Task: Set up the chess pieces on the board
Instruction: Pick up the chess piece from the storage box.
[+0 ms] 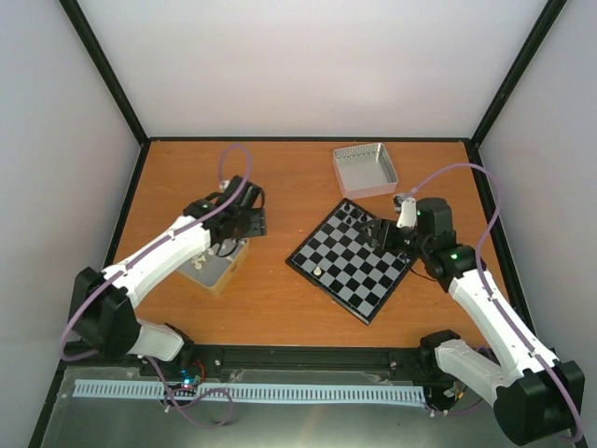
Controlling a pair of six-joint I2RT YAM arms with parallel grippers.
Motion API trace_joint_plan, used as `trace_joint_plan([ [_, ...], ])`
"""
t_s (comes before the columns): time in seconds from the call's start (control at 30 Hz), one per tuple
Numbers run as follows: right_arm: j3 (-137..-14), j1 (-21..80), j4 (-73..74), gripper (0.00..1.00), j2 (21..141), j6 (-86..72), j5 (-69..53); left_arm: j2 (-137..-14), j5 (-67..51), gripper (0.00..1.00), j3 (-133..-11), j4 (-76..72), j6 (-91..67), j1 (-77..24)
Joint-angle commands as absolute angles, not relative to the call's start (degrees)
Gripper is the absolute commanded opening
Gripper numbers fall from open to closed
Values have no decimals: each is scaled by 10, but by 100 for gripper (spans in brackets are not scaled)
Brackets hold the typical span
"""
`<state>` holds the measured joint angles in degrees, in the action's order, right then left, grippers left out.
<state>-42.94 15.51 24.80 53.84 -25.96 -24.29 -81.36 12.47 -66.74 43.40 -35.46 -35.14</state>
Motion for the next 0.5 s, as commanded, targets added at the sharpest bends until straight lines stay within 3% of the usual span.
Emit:
trace_joint_plan([
  [0.0, -443, 180, 216, 67, 555, -267, -244, -778, 156, 68, -598, 438, -378, -289],
  [0.23, -445, 189, 212, 65, 567, -276, -237, -779, 140, 45, -516, 419, -396, -193],
  [0.47, -446, 191, 219, 65, 566, -275, -231, -826, 128, 40, -502, 381, -388, -165],
])
